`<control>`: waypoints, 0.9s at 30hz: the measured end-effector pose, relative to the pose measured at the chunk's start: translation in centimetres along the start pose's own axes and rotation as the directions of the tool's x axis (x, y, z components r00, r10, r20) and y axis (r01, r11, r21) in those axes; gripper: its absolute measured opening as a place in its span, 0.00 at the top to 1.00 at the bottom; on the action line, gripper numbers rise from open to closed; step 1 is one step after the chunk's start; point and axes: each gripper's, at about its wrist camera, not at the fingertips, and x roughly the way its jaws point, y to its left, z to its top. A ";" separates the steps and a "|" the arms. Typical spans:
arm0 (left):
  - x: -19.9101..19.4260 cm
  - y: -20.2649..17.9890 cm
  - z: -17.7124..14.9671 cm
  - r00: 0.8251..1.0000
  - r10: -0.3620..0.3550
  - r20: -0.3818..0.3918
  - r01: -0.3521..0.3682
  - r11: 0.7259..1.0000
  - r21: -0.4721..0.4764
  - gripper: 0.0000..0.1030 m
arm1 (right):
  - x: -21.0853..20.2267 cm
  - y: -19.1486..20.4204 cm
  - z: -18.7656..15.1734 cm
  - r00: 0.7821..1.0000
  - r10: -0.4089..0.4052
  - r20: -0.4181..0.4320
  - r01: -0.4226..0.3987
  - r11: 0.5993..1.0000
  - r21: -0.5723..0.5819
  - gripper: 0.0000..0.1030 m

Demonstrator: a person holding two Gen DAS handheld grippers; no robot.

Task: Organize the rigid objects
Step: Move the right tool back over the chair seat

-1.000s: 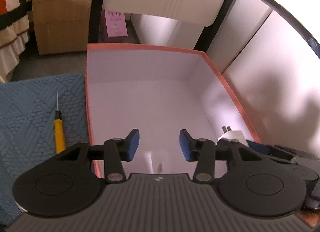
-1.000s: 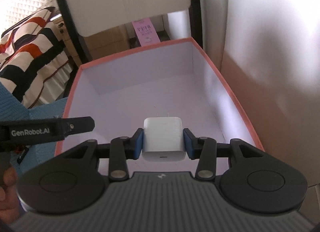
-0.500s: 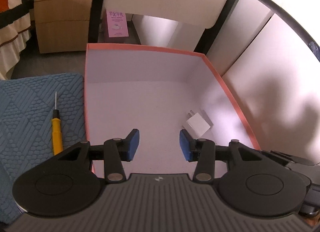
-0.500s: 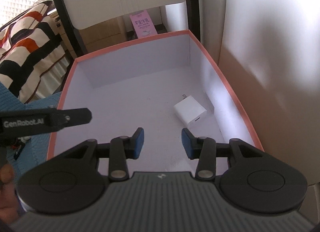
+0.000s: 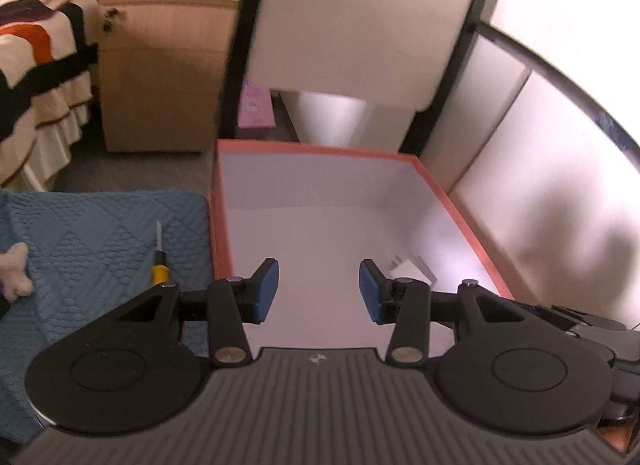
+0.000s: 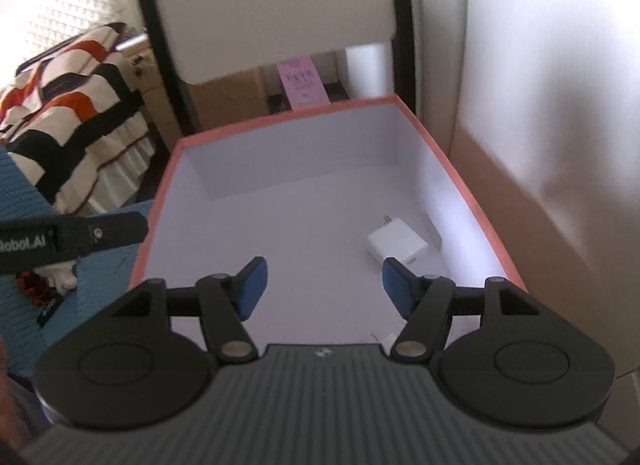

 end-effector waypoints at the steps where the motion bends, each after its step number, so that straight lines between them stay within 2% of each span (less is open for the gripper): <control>1: -0.7 0.3 -0.1 1.000 0.006 0.016 -0.006 1.000 -0.006 0.50 | -0.3 0.1 0.0 1.000 0.006 0.011 -0.006 1.000 0.002 0.36; 5: -3.0 1.5 -0.6 0.998 0.021 0.066 -0.018 0.999 -0.042 0.50 | -1.9 0.6 -0.3 0.997 0.047 0.058 -0.049 0.998 0.025 0.36; 12: -7.0 3.6 -2.1 0.991 0.069 0.111 -0.060 0.995 -0.082 0.50 | -4.5 3.6 -1.0 0.986 0.125 0.112 -0.122 0.992 -0.036 0.36; 15: -8.8 4.4 -2.9 0.985 0.100 0.142 -0.089 0.993 -0.081 0.50 | -5.3 4.9 -1.4 0.980 0.162 0.118 -0.155 0.986 -0.064 0.36; 27: -13.2 9.8 -6.7 0.971 0.178 0.162 -0.162 0.981 -0.107 0.49 | -6.3 9.5 -4.6 0.960 0.256 0.114 -0.239 0.960 -0.144 0.36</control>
